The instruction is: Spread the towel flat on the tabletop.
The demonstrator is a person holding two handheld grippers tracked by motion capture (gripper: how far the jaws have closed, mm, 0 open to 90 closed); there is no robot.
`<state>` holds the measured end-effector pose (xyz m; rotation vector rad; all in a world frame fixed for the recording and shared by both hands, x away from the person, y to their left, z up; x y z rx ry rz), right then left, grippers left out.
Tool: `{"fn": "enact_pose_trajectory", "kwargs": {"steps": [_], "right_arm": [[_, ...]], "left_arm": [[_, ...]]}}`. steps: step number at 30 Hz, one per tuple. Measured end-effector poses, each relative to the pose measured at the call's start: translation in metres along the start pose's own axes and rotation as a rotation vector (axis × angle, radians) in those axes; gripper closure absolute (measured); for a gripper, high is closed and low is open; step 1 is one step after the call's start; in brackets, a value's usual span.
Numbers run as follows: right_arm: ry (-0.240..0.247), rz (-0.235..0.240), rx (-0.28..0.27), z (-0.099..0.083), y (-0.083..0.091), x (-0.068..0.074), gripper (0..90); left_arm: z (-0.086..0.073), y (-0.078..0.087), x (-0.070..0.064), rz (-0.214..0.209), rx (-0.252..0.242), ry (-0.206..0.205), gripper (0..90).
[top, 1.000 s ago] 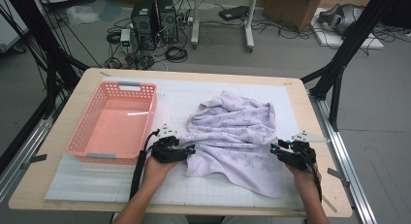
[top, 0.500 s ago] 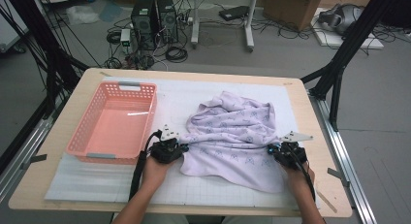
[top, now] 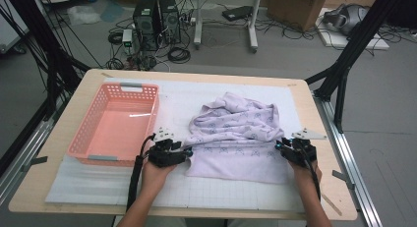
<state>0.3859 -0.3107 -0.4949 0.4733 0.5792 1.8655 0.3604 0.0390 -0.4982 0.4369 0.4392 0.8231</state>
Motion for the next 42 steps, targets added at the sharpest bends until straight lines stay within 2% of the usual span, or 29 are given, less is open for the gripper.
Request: {"fn": "enact_pose_trajectory", "kwargs": {"steps": [4, 9, 11, 13, 15, 16, 18, 19, 20, 21, 22, 24, 27, 29, 34, 37, 38, 39, 40, 42], "right_arm": [[-0.016, 0.023, -0.045, -0.012, 0.031, 0.005, 64.5], [-0.015, 0.051, -0.014, -0.039, 0.059, 0.015, 61.9], [-0.011, 0.059, 0.005, -0.05, 0.065, 0.019, 60.6], [-0.007, 0.065, 0.029, -0.061, 0.068, 0.023, 59.2], [-0.01, 0.068, 0.05, -0.069, 0.069, 0.027, 58.2], [-0.007, 0.071, 0.055, -0.071, 0.069, 0.029, 57.8], [-0.002, 0.069, 0.079, -0.077, 0.067, 0.03, 58.1], [-0.01, 0.067, 0.069, -0.077, 0.067, 0.031, 59.5], [-0.02, 0.07, 0.069, -0.077, 0.068, 0.03, 65.3], [-0.023, 0.08, 0.076, -0.078, 0.069, 0.031, 78.3], [-0.022, 0.1, 0.086, -0.078, 0.071, 0.032, 82.2], [-0.018, 0.099, 0.096, -0.08, 0.075, 0.033, 87.1], [0.015, 0.117, 0.122, -0.084, 0.084, 0.034, 87.4], [0.035, 0.129, 0.127, -0.087, 0.092, 0.036, 87.5], [0.052, 0.175, 0.149, -0.101, 0.114, 0.046, 87.5], [0.072, 0.168, 0.172, -0.111, 0.125, 0.052, 87.4], [0.085, 0.16, 0.171, -0.113, 0.127, 0.053, 86.5], [0.09, 0.153, 0.167, -0.114, 0.129, 0.053, 83.3], [0.08, 0.141, 0.156, -0.112, 0.13, 0.052, 75.6], [0.037, 0.132, 0.109, -0.105, 0.131, 0.048, 65.9]], "left_arm": [[-0.005, 0.022, -0.012, -0.006, -0.032, -0.024, 45.6], [-0.011, 0.038, -0.036, -0.045, -0.046, -0.058, 45.8], [-0.014, 0.036, -0.044, -0.047, -0.027, -0.074, 45.8], [-0.02, 0.031, -0.049, -0.018, 0.01, -0.084, 45.8], [-0.028, 0.024, -0.049, 0.019, 0.054, -0.075, 47.6], [-0.031, 0.021, -0.048, 0.031, 0.074, -0.062, 50.5], [-0.038, 0.018, -0.046, 0.056, 0.101, -0.071, 63.0], [-0.039, 0.02, -0.044, 0.086, 0.096, -0.081, 71.5], [-0.04, 0.022, -0.044, 0.082, 0.096, -0.074, 82.4], [-0.041, 0.024, -0.044, 0.078, 0.095, -0.067, 86.2], [-0.042, 0.026, -0.044, 0.075, 0.095, -0.068, 86.6], [-0.046, 0.034, -0.046, 0.061, 0.085, -0.066, 86.9], [-0.054, 0.047, -0.055, 0.026, 0.07, -0.069, 87.0], [-0.063, 0.055, -0.064, 0.003, 0.075, -0.097, 86.9], [-0.08, 0.072, -0.075, -0.032, 0.059, -0.113, 86.7], [-0.086, 0.076, -0.083, -0.045, 0.061, -0.15, 84.8], [-0.085, 0.077, -0.082, -0.032, 0.058, -0.156, 78.6], [-0.082, 0.077, -0.08, -0.023, 0.047, -0.144, 68.1], [-0.078, 0.078, -0.078, -0.021, 0.028, -0.133, 61.3], [-0.068, 0.082, -0.073, -0.023, -0.021, -0.117, 50.9]]}}
Point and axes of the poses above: each handheld gripper's, and its own axes: y roughly backward along the jaws, z roughly out of its top, x roughly to its left, the point moved 10 cm from there along -y, roughly forward along the jaws, and after that the axes turned 5 degrees about -y, right-handed, at the moved point
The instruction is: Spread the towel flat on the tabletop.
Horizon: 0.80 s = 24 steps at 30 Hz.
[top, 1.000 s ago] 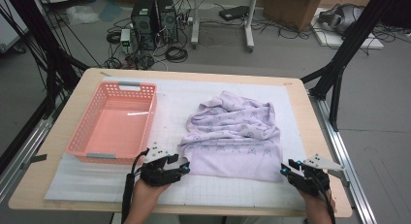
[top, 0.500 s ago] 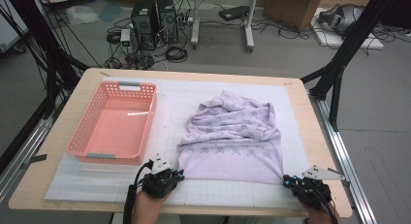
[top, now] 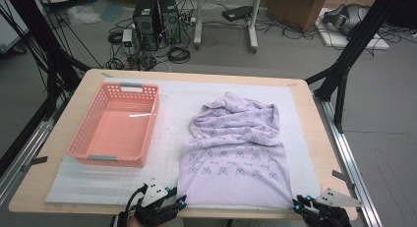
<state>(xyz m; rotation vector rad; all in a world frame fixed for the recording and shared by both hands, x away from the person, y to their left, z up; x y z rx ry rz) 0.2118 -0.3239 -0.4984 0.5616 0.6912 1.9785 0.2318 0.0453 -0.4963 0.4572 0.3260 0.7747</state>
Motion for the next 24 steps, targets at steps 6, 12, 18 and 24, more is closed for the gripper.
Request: {"fn": "enact_pose_trajectory", "kwargs": {"steps": [6, 12, 18, 24], "right_arm": [[-0.059, -0.002, -0.064, 0.021, -0.014, -0.007, 62.9], [-0.032, -0.006, 0.016, 0.015, -0.038, -0.004, 80.3], [-0.003, 0.049, 0.039, 0.005, -0.025, 0.002, 87.9], [0.013, 0.089, 0.051, -0.009, -0.004, 0.014, 88.0]], "left_arm": [[0.013, -0.011, 0.013, -0.014, -0.021, 0.043, 45.9], [-0.001, -0.027, 0.01, 0.007, 0.071, 0.006, 72.5], [-0.013, -0.005, 0.007, -0.006, 0.098, 0.013, 85.8], [-0.031, 0.019, -0.011, -0.048, 0.105, -0.014, 85.2]]}}
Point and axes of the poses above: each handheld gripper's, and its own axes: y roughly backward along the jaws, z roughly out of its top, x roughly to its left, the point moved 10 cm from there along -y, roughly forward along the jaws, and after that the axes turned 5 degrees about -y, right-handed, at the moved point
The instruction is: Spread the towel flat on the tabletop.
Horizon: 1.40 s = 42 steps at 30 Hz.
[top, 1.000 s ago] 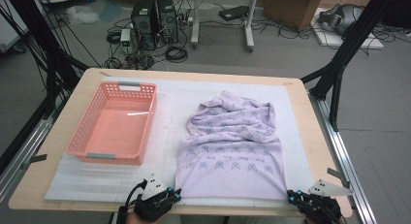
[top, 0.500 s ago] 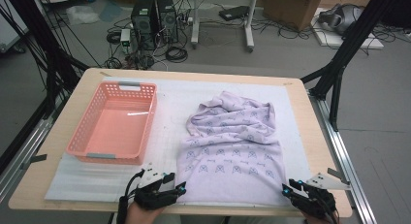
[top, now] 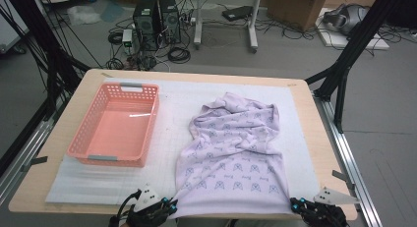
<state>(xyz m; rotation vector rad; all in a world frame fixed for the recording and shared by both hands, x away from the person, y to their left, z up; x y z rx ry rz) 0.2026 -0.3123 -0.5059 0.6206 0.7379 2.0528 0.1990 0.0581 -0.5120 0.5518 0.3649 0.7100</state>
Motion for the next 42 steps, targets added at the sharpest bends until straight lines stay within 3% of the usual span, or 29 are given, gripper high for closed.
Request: {"fn": "enact_pose_trajectory", "kwargs": {"steps": [1, 3, 5, 6, 9, 12, 16, 21, 22, 23, 24, 25, 26, 28, 30, 32, 34, 37, 41, 42], "right_arm": [[0.006, 0.005, 0.008, -0.003, 0.002, 0.003, 87.8], [0.009, 0.01, 0.005, -0.006, 0.004, 0.007, 84.6], [-0.008, -0.003, -0.021, -0.002, 0.005, 0.006, 69.0], [-0.017, -0.006, -0.041, 0.002, 0.006, 0.005, 68.4], [-0.022, -0.033, -0.09, 0.015, 0.004, -0.001, 64.0], [-0.029, -0.067, -0.101, 0.024, -0.005, -0.007, 63.3], [-0.046, -0.083, -0.081, 0.03, -0.02, -0.016, 62.5], [-0.045, -0.08, -0.043, 0.034, -0.043, -0.016, 63.0], [-0.04, -0.086, -0.051, 0.036, -0.044, -0.016, 68.5], [-0.039, -0.072, -0.044, 0.036, -0.044, -0.015, 79.1], [-0.04, -0.048, -0.036, 0.035, -0.044, -0.013, 84.2], [-0.029, -0.049, -0.032, 0.035, -0.044, -0.011, 84.9], [-0.024, -0.052, -0.028, 0.035, -0.044, -0.01, 85.5], [-0.02, -0.042, -0.019, 0.033, -0.042, -0.009, 85.8], [-0.024, -0.028, -0.013, 0.03, -0.039, -0.008, 86.0], [-0.014, -0.023, -0.005, 0.026, -0.034, -0.007, 86.0], [-0.008, -0.017, 0.001, 0.021, -0.028, -0.005, 86.0], [-0.005, 0.001, 0.005, 0.013, -0.017, -0.003, 86.0], [0.03, 0.047, 0.02, 0.005, -0.008, 0.012, 84.3], [0.04, 0.044, 0.022, 0.004, -0.008, 0.014, 80.3]], "left_arm": [[-0.001, 0.001, -0.001, 0.001, -0.003, -0.01, 84.2], [0.001, 0.001, 0.002, 0.023, -0.009, -0.016, 73.2], [0.01, 0.0, 0.006, 0.034, -0.046, -0.009, 58.1], [0.016, 0.0, 0.008, 0.036, -0.069, -0.002, 53.5], [0.029, 0.0, 0.015, 0.041, -0.118, 0.017, 45.5], [0.041, 0.002, 0.024, 0.046, -0.156, 0.05, 44.8], [0.05, 0.006, 0.029, 0.039, -0.18, 0.056, 44.5], [0.045, -0.016, 0.039, 0.058, -0.108, 0.062, 45.0], [0.044, -0.022, 0.04, 0.062, -0.088, 0.073, 45.1], [0.043, -0.029, 0.041, 0.062, -0.073, 0.077, 45.4], [0.042, -0.035, 0.04, 0.061, -0.05, 0.071, 46.5], [0.04, -0.041, 0.038, 0.054, -0.028, 0.061, 48.0], [0.04, -0.045, 0.036, 0.07, -0.023, 0.025, 50.8], [0.04, -0.046, 0.037, 0.132, -0.005, -0.039, 62.9], [0.04, -0.044, 0.035, 0.101, 0.019, -0.048, 86.1], [0.038, -0.04, 0.033, 0.111, 0.031, -0.077, 87.2], [0.035, -0.031, 0.035, 0.114, 0.01, -0.054, 87.3], [0.025, -0.013, 0.033, 0.087, -0.005, -0.025, 87.3], [0.013, 0.002, 0.02, 0.049, -0.018, -0.054, 85.6], [0.012, 0.003, 0.019, 0.045, -0.027, -0.049, 80.1]]}}
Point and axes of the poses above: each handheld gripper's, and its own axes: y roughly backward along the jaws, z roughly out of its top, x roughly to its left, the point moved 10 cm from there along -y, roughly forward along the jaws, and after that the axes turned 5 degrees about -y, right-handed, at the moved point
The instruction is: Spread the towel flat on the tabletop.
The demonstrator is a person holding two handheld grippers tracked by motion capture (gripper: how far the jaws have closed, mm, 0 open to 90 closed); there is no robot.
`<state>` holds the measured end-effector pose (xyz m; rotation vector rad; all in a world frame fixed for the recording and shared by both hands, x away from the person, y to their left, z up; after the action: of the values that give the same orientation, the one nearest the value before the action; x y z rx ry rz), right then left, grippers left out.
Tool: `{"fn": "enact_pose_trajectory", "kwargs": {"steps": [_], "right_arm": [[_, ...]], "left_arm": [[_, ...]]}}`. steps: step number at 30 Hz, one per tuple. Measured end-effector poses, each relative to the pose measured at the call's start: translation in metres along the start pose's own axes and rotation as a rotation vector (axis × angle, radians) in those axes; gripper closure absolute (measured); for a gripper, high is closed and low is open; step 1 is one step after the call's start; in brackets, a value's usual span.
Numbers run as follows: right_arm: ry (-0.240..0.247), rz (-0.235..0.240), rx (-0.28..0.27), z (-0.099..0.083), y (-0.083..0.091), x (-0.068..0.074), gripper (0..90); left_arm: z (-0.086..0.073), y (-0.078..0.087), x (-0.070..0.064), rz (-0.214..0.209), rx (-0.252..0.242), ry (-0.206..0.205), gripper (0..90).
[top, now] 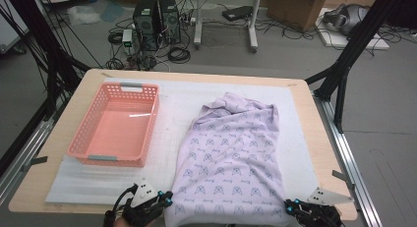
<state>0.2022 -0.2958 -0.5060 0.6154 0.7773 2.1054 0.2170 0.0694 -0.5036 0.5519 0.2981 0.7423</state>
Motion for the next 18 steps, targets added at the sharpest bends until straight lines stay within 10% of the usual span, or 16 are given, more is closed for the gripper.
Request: {"fn": "enact_pose_trajectory", "kwargs": {"steps": [4, 12, 16, 18], "right_arm": [[-0.033, -0.028, -0.068, 0.014, 0.001, -0.004, 66.7], [-0.119, -0.161, -0.129, 0.032, -0.013, -0.036, 59.6], [-0.135, -0.156, -0.086, 0.029, -0.031, -0.04, 64.8], [-0.114, -0.127, -0.084, 0.029, -0.032, -0.036, 85.8]], "left_arm": [[0.012, -0.001, 0.012, 0.022, -0.059, 0.048, 56.0], [0.025, -0.04, 0.025, 0.028, -0.017, 0.092, 49.3], [0.025, -0.048, 0.025, 0.104, 0.008, 0.025, 71.4], [0.023, -0.046, 0.022, 0.081, 0.004, 0.029, 86.3]]}}
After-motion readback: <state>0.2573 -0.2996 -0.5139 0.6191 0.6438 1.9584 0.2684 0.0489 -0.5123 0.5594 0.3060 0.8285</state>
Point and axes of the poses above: each handheld gripper's, and its own axes: y roughly backward along the jaws, z roughly out of its top, x roughly to its left, the point moved 10 cm from there along -y, roughly forward along the jaws, and after that the axes turned 5 degrees about -y, right-handed, at the moved point
